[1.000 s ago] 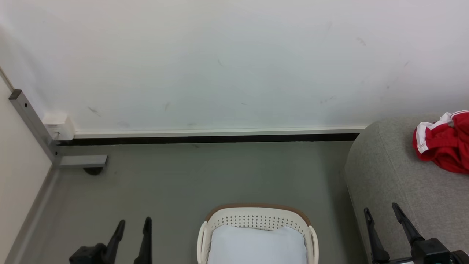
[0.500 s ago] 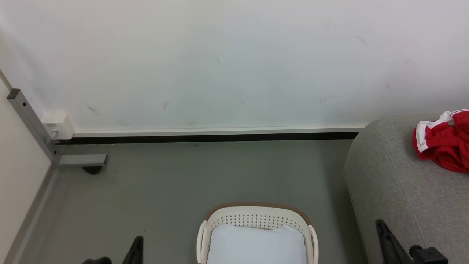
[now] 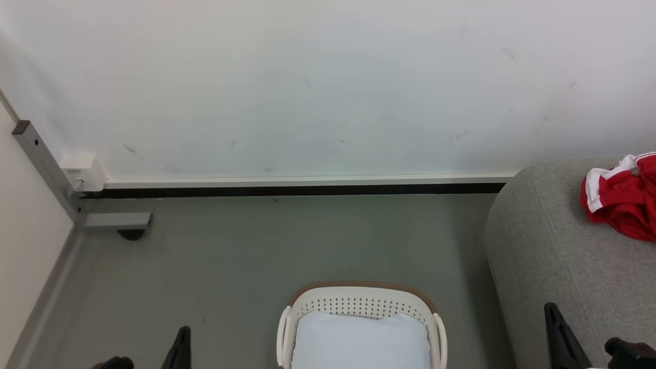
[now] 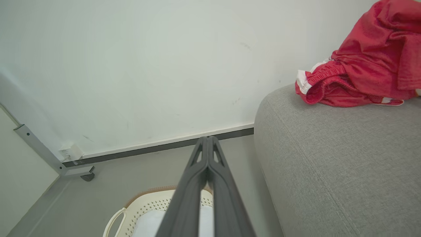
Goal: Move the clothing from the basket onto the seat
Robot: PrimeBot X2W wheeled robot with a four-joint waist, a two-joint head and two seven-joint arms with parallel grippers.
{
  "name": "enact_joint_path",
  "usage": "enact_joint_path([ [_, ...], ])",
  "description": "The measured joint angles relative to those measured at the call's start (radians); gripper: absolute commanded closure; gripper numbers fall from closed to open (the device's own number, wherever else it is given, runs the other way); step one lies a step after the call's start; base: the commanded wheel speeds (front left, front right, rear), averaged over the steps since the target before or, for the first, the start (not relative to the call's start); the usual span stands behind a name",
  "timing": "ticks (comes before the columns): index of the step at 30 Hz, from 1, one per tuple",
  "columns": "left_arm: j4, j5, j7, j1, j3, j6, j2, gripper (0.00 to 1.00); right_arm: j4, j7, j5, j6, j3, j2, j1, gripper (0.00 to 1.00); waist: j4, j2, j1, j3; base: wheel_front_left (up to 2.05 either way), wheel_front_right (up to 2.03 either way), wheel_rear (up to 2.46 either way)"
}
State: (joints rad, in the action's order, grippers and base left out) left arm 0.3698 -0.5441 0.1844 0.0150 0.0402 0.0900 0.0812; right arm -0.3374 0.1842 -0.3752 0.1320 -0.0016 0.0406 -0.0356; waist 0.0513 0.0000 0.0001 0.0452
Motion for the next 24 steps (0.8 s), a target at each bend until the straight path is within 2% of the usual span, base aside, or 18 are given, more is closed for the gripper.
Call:
enact_joint_path([
  [24, -0.042, -0.339, -0.095, 0.026, -0.046, 0.012, -0.008, 1.00, 0.029, -0.092, -0.386, 0.000, -0.035, 0.000, -0.015, 1.00, -0.011, 0.0000, 0.0000, -0.011, 0.00, 0.00, 0.00],
])
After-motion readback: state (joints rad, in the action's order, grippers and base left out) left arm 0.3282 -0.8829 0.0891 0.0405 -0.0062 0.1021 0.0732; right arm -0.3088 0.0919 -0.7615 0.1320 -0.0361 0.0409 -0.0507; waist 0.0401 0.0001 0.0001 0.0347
